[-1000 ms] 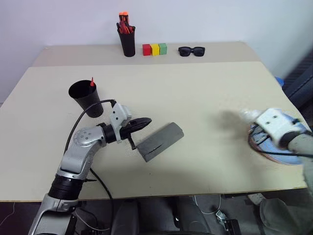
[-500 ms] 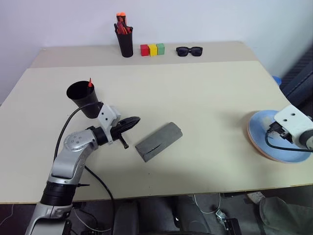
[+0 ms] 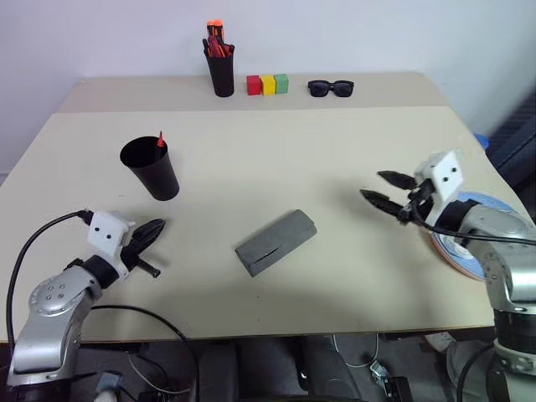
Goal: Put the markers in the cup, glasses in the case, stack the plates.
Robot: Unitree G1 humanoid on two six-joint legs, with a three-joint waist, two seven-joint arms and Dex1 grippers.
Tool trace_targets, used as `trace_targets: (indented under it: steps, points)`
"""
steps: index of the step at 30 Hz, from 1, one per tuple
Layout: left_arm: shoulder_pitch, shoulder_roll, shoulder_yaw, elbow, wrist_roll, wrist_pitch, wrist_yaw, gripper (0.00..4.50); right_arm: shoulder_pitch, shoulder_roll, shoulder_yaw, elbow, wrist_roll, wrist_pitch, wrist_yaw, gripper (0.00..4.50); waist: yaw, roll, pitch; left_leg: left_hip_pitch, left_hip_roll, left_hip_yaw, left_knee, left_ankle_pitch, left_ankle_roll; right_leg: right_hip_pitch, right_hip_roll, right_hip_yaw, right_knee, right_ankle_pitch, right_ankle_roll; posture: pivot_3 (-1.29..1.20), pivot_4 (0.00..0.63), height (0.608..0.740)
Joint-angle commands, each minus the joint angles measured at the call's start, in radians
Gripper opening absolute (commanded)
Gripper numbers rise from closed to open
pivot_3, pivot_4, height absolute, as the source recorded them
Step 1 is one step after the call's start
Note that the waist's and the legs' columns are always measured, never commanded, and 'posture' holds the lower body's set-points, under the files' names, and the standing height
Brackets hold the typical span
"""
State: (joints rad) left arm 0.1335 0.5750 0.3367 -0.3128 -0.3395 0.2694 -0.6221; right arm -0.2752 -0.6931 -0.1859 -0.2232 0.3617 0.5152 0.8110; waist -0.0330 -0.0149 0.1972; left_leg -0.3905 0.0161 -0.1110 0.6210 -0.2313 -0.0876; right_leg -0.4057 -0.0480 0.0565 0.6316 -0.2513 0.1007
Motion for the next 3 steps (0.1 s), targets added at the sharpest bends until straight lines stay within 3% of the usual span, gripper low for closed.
trace_targets:
  steps: [1, 3]
  points:
    - [0.012, -0.008, 0.042, -0.071, -0.020, 0.001, 0.034, 0.00, -0.025, -0.003, 0.021, 0.013, -0.004, -0.032, 0.009, 2.62, -0.002, 0.000, 0.000, 0.000, 0.000, 0.000, 0.000, 0.000, 0.000, 0.000, 0.000, 0.000, 0.000, 0.000, 0.000, 0.00, 0.150, 0.740]
    - [0.017, -0.011, 0.042, -0.077, -0.019, 0.003, 0.042, 0.00, -0.033, -0.003, 0.034, 0.024, -0.005, -0.041, 0.011, 2.62, -0.004, 0.000, 0.000, 0.000, 0.000, 0.000, 0.000, 0.000, 0.000, 0.000, 0.000, 0.000, 0.000, 0.000, 0.000, 0.00, 0.150, 0.740]
